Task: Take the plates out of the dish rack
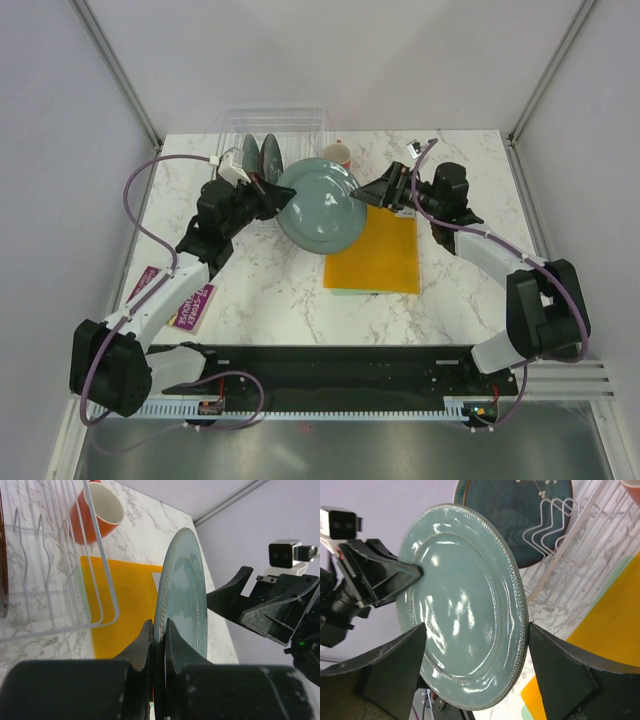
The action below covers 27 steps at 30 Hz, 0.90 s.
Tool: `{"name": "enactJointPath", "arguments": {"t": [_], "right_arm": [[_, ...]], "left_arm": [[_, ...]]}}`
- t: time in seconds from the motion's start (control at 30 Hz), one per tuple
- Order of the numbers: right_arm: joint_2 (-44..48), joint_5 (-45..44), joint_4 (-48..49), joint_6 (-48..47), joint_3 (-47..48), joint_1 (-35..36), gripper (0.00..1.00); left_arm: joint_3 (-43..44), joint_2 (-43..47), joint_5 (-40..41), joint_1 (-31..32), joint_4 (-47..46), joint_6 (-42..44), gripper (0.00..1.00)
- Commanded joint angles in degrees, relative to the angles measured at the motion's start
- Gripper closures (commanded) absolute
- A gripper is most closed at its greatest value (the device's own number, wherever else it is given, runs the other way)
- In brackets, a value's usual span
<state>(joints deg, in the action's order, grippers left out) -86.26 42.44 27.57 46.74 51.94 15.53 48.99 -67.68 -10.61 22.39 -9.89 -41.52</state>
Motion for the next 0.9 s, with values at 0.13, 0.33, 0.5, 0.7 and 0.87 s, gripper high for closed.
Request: {"name": "enactJointPath", "arguments": {"t": [0.13,0.33,0.5,0.7,0.87], "right_arm": [[-1.8,5.5,9.0,3.4,-2.3,0.1,0.13],[-2.9,6.4,11.7,4.6,-3.5,0.1,0.26],[-1.7,5.6,6.8,1.0,-1.8,0.1,0.45],[1.0,0.2,-4.9,-5.7,0.4,0.1,0.60],[2.7,-5.2,-9.9,-8.4,1.1,-0.1,0.99]], "left_arm": [[-0.3,-4.0,-11.1,-1.6,-29.6,-14.1,0.98],[0.6,-6.9,-13.5,-1.6,-33.0,-16.1,0.98],[-0.1,-6.1,-12.9,-1.8,-30.8,-14.8,0.98],[-1.3,-3.6,-11.0,-2.5,-25.6,-11.4,0.98],[-1.8,-2.4,-9.9,-2.7,-23.2,-9.2,0.98]]}}
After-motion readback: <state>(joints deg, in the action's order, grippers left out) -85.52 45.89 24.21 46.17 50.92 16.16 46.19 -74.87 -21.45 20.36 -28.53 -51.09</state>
